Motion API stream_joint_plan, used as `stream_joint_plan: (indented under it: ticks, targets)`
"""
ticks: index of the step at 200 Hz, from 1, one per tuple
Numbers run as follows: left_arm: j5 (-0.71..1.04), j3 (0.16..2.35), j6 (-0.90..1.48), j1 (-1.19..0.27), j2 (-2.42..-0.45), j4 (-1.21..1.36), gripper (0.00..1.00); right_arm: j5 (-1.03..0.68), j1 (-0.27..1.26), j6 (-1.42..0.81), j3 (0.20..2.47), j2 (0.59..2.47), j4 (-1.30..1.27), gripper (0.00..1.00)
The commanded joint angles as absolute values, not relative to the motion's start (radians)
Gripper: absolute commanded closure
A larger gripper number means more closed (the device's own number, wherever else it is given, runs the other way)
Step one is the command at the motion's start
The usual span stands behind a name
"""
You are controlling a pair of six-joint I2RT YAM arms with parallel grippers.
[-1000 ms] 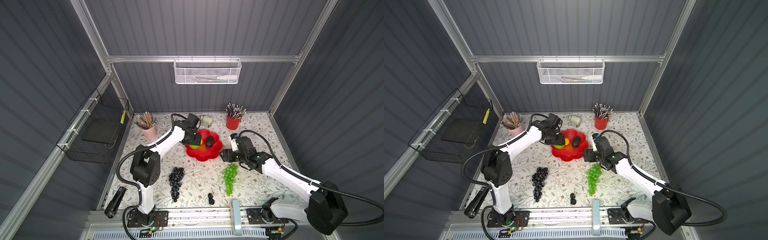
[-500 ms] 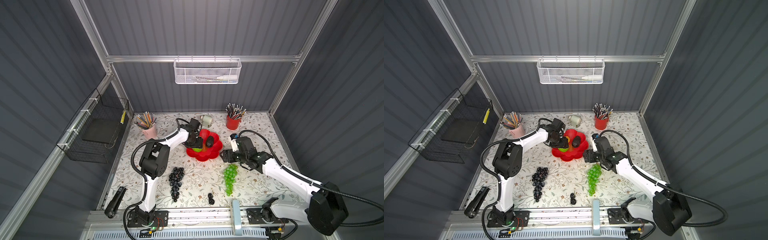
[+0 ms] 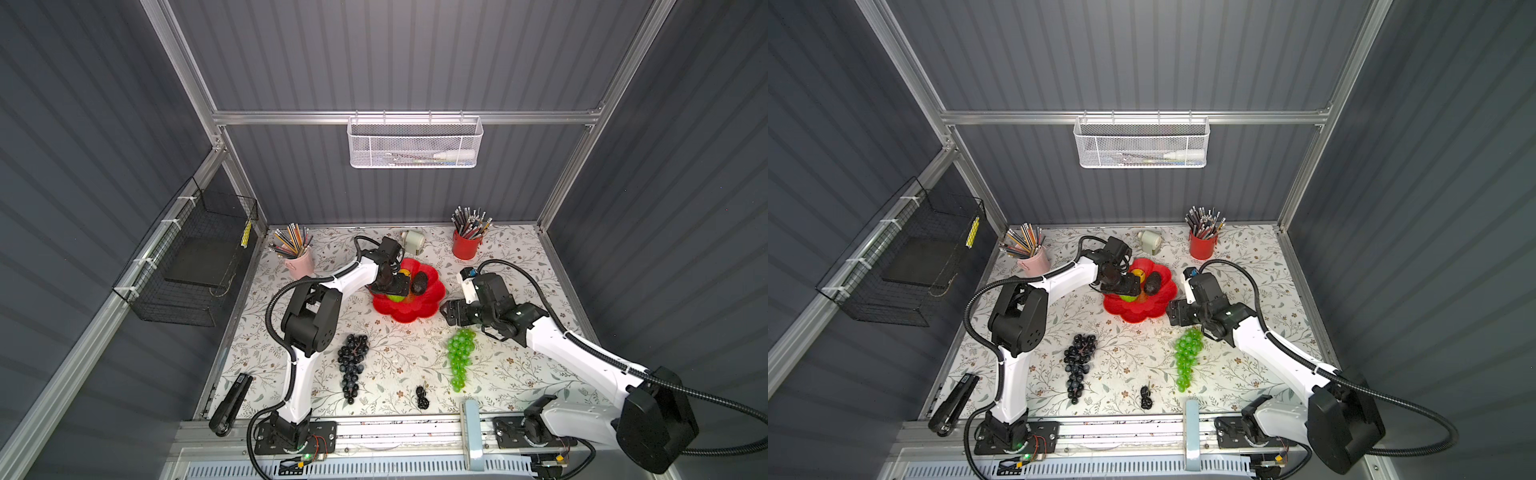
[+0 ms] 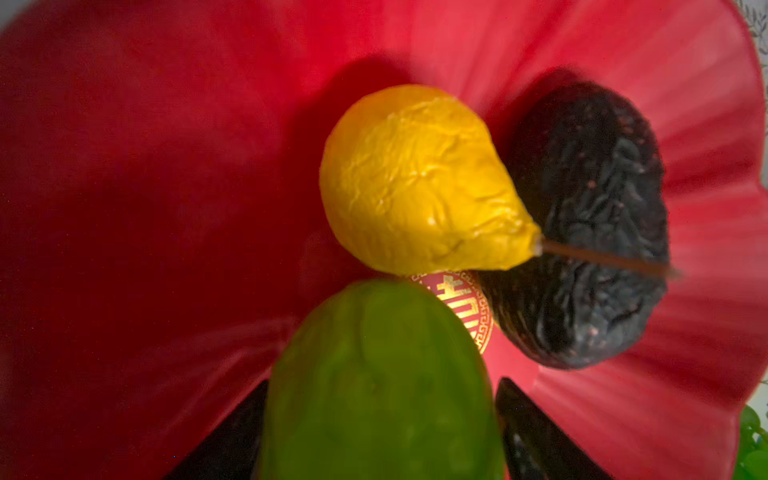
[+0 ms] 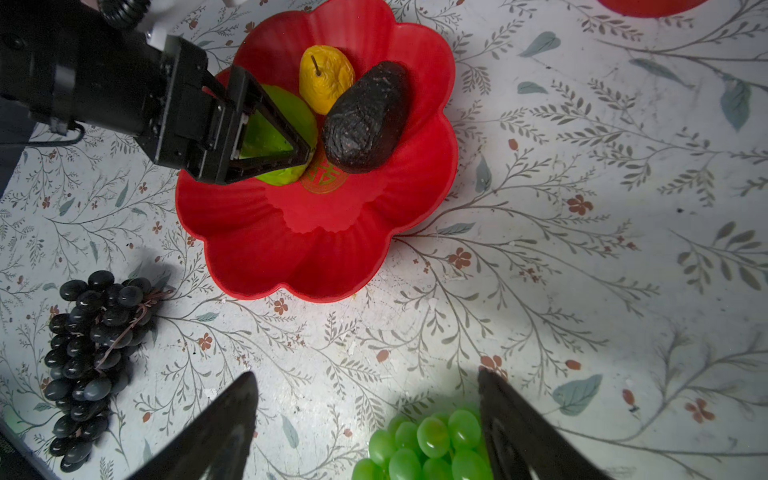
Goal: Place and organize the fake fruits in the fruit bowl
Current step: 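Carry the green fruit into the red bowl with the left gripper, then release the green fruit in the bowl while the right gripper grasps the green grapes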
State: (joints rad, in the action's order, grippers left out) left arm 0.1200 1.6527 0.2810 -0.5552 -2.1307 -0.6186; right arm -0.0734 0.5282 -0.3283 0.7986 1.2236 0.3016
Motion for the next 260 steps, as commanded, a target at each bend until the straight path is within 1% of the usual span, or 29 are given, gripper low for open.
stream_joint_plan:
  ticks: [1,22,43,94,115,146,176,188,220,231,260]
  targets:
    - [0.106,1.662,0.265,-0.554,-2.117,-0.627,0.13,-0.041,0.522,-0.305,0.819,1.215,0.342,0.16]
    - [0.100,1.664,0.265,-0.553,-2.082,-0.639,0.11,-0.029,0.517,-0.301,0.822,1.205,0.362,0.18]
    - [0.094,1.673,0.260,-0.553,-2.052,-0.669,0.11,-0.031,0.513,-0.303,0.820,1.194,0.381,0.23]
    - [0.059,1.662,0.257,-0.553,-1.930,-0.705,0.07,-0.019,0.499,-0.320,0.812,1.168,0.451,0.27]
    - [0.049,1.650,0.256,-0.554,-1.885,-0.726,0.06,-0.035,0.489,-0.333,0.806,1.167,0.477,0.31]
    - [0.011,1.579,0.268,-0.552,-1.789,-0.723,0.06,-0.045,0.479,-0.354,0.789,1.172,0.517,0.38]
    - [-0.054,1.498,0.286,-0.553,-1.697,-0.703,0.05,-0.036,0.459,-0.361,0.782,1.185,0.550,0.39]
    - [-0.065,1.467,0.292,-0.552,-1.671,-0.692,0.05,-0.036,0.445,-0.362,0.781,1.198,0.557,0.43]
    - [-0.085,1.406,0.298,-0.553,-1.632,-0.668,0.05,-0.102,0.375,-0.377,0.771,1.218,0.564,0.48]
    - [-0.095,1.380,0.296,-0.552,-1.631,-0.666,0.05,-0.128,0.360,-0.382,0.768,1.216,0.559,0.51]
    - [-0.100,1.365,0.286,-0.552,-1.631,-0.662,0.05,-0.159,0.352,-0.382,0.770,1.241,0.579,0.53]
